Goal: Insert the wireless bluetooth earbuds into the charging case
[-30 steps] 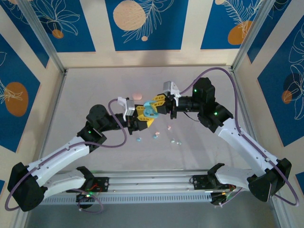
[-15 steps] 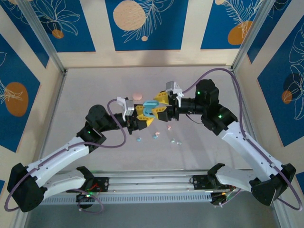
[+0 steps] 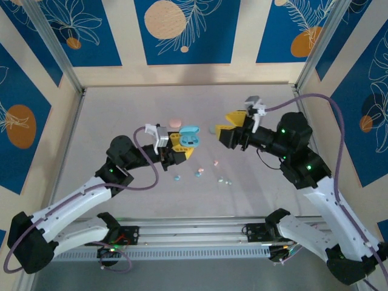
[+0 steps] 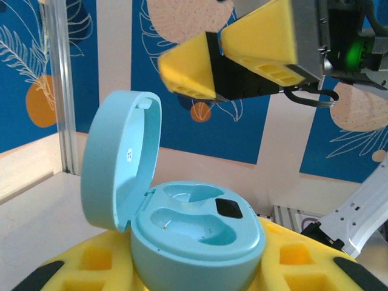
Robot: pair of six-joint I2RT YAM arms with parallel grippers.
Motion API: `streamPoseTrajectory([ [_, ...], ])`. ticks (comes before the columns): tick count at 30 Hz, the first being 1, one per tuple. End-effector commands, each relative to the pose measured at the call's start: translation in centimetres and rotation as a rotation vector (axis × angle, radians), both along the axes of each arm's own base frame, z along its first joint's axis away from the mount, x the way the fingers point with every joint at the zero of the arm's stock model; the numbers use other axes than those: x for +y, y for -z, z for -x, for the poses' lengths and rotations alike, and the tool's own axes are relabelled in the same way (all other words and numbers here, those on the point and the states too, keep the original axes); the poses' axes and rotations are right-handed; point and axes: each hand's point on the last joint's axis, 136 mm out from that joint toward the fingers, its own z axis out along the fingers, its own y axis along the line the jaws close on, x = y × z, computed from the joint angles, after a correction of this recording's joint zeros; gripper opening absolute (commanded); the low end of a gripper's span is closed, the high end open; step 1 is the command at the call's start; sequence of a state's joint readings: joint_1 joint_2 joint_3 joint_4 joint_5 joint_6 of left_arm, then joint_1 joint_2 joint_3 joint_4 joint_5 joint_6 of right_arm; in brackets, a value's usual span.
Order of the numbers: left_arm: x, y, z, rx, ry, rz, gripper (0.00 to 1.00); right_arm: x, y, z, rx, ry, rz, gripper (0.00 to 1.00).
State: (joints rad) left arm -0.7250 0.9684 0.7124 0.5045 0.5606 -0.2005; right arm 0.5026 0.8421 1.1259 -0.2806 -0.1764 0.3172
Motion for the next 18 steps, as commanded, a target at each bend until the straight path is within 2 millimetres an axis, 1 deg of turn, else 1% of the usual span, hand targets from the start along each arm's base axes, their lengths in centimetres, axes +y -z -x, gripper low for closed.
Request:
streamPoseTrajectory([
  [1,1.1,-0.5,0.3,-0.026,-0.045,0.016,0.25,-3.3,3.1,-2.5,0.194,0.228,-0.055,0.64],
  [2,1.3,-0.5,0.3,-0.029,-0.055,0.014,0.25,-4.1,4.1,-3.0,0.239,0.272,-0.053,0.64],
  [4,1.7,-0.4,0.3,-0.031,-0.075,0.01,0.25,-5.7,6.8,-3.9,0.377,0.351,-0.054,0.61],
  [6,1.9,-0.5,0.3,-0.035,-0.089,0.008,0.25,-5.9,9.2,-4.3,0.499,0.349,-0.062,0.6],
  [10,2.3,-0.8,0.4,-0.039,-0.103,0.01,0.25,-5.0,13.1,-4.5,0.678,0.294,-0.066,0.59],
  [15,3.0,-0.4,0.8,-0.04,-0.123,0.003,0.25,-3.4,16.8,-4.8,0.835,0.241,-0.045,0.54],
  [18,3.7,0.0,0.6,-0.045,-0.167,-0.007,0.25,-2.2,18.7,-4.5,0.906,0.214,0.003,0.51],
])
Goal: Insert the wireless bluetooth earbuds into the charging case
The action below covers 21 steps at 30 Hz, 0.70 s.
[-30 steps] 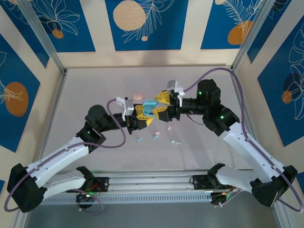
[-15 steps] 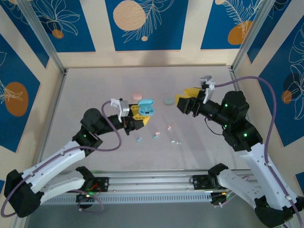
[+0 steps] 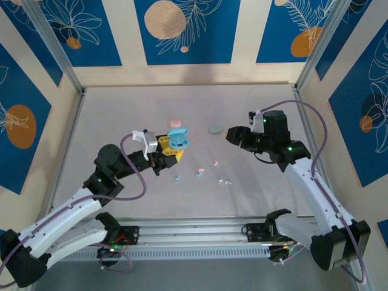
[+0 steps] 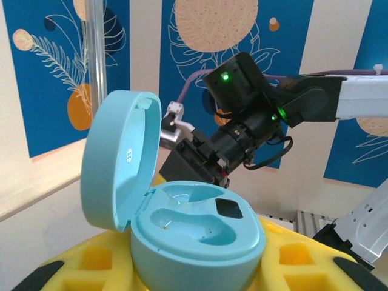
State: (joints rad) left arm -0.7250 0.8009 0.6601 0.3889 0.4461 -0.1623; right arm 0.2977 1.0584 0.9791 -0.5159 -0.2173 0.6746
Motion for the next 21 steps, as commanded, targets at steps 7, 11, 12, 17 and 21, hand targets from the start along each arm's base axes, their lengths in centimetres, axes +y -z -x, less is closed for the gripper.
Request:
streamPoseTrajectory([
  [7,1.9,-0.6,-1.3,-0.061,-0.154,-0.029,0.25,4.0,6.2,2.1,0.222,-0.128,0.122,0.45],
  [11,2.2,-1.0,-1.5,-0.069,-0.18,-0.019,0.25,5.7,9.0,2.0,0.295,-0.167,0.167,0.37],
  [12,2.3,-1.0,-1.5,-0.072,-0.187,-0.019,0.25,6.2,9.7,2.0,0.313,-0.177,0.181,0.37],
  [17,3.2,-1.7,-1.4,-0.099,-0.225,-0.009,0.25,9.0,12.1,2.1,0.362,-0.262,0.228,0.37],
  [21,3.8,-2.3,-1.0,-0.111,-0.237,0.001,0.25,11.2,13.8,1.9,0.388,-0.332,0.269,0.35],
])
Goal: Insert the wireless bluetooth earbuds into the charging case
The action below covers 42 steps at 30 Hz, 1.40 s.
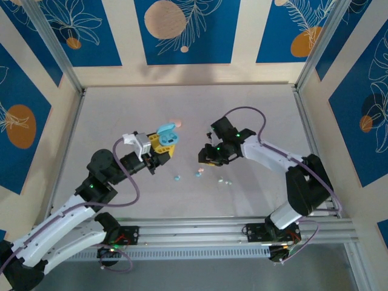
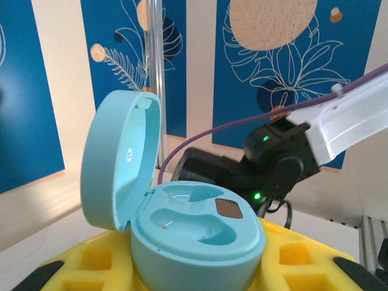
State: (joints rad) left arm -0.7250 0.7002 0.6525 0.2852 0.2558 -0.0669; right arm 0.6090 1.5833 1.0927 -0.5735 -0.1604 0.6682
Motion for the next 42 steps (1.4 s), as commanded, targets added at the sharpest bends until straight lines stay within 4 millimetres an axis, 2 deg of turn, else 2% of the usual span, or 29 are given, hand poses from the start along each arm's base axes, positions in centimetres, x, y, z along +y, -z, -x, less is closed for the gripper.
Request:
streamPoseTrajectory([
  [1,1.1,-2.1,0.4,-0.059,-0.037,0.025,0.25,1.9,0.5,-0.2,-0.003,-0.079,0.025,0.35],
  [8,2.2,-2.8,1.1,-0.075,-0.058,0.042,0.25,3.5,3.0,0.2,0.008,-0.209,0.168,0.33],
  [14,2.2,-2.9,1.2,-0.074,-0.054,0.044,0.25,4.3,4.2,0.2,-0.017,-0.286,0.258,0.34],
  [26,2.1,-2.9,1.2,-0.06,-0.051,0.05,0.25,3.5,6.1,1.0,0.033,-0.291,0.334,0.37],
  [42,2.0,-2.9,1.2,-0.051,-0.044,0.05,0.25,2.9,7.2,1.3,0.068,-0.275,0.362,0.38],
])
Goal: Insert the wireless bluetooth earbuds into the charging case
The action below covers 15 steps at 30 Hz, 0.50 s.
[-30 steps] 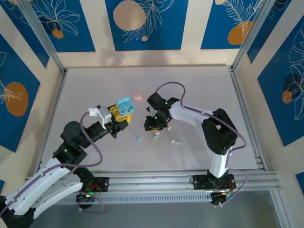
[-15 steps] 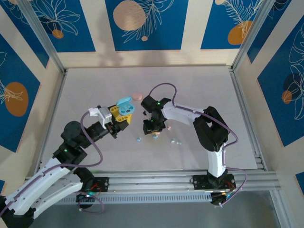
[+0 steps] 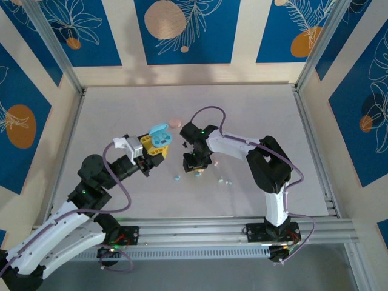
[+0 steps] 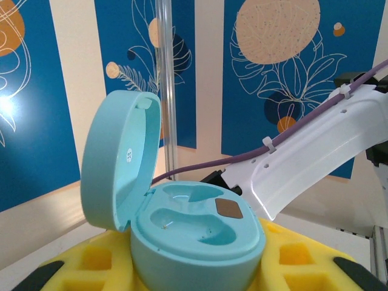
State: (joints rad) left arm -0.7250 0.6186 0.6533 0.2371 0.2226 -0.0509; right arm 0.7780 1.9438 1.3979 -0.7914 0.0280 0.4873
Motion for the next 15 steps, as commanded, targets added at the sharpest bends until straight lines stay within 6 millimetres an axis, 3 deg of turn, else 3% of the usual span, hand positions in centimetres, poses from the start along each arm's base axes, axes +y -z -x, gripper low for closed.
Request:
streamPoseTrajectory([
  [1,0.4,-1.7,0.2,-0.017,-0.009,0.031,0.25,-1.1,1.3,0.8,0.04,0.014,0.056,0.38],
  [15,0.4,-1.6,0.1,-0.012,-0.009,0.031,0.26,-2.1,1.7,-0.2,0.023,0.038,0.08,0.37],
])
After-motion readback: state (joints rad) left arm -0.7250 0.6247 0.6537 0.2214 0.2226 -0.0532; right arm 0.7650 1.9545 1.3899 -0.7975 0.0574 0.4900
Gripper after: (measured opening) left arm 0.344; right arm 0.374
